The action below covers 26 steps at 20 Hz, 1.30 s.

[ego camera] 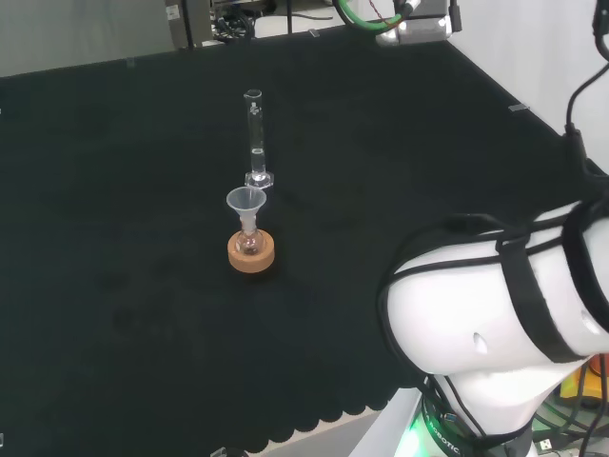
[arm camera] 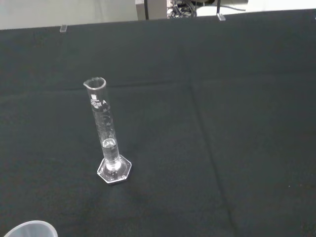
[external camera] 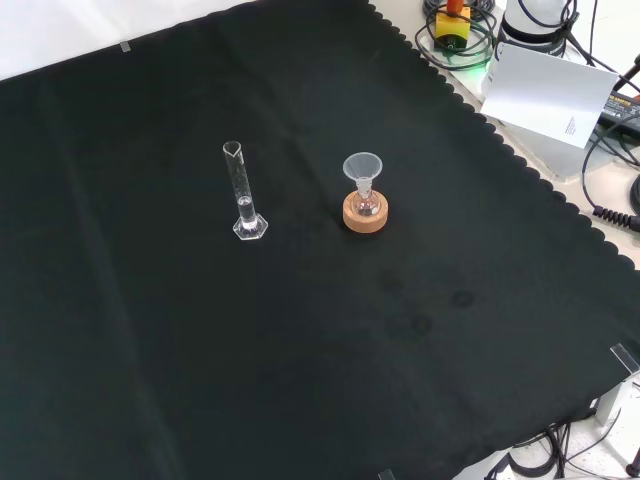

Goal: Pick up the graduated cylinder.

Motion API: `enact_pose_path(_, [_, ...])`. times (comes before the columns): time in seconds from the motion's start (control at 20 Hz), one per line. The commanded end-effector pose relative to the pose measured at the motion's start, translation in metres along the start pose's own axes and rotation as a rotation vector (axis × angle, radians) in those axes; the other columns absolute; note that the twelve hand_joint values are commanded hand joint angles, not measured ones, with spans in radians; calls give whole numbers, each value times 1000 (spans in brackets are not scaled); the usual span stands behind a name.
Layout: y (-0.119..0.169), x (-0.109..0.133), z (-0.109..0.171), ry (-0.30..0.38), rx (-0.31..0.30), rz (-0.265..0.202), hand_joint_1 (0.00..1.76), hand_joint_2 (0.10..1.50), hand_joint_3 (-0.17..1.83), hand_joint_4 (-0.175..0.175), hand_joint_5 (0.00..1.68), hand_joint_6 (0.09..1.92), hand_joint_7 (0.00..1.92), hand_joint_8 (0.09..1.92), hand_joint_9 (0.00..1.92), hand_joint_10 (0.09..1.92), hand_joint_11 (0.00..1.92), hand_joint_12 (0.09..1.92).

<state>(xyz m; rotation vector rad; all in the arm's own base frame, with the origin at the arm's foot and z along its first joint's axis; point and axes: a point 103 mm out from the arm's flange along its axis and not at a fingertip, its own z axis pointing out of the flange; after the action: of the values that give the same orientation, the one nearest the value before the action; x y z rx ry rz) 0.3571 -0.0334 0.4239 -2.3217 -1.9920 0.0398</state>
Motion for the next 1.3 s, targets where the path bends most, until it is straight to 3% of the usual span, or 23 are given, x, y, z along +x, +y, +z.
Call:
enact_pose_path(0.05, [70,-27,37,80,13,-19,147,1367,3,-22,261,87,28,504,472,87,92,1364])
enact_pose_path(0.3, [117,-38,57,136,1,-49,199,1339,-10,-21,265,87,36,506,476,87,96,1364])
enact_pose_path(0.55, [145,-38,79,159,-10,-80,272,1299,-30,-23,260,87,42,508,484,87,101,1363])
enact_pose_path(1.15, [164,-17,147,232,46,-164,449,1219,-78,-24,260,87,119,548,555,93,139,1365])
enact_pose_path(1.3, [166,-14,163,269,29,-203,501,1201,-92,-25,267,87,139,561,552,106,146,1365])
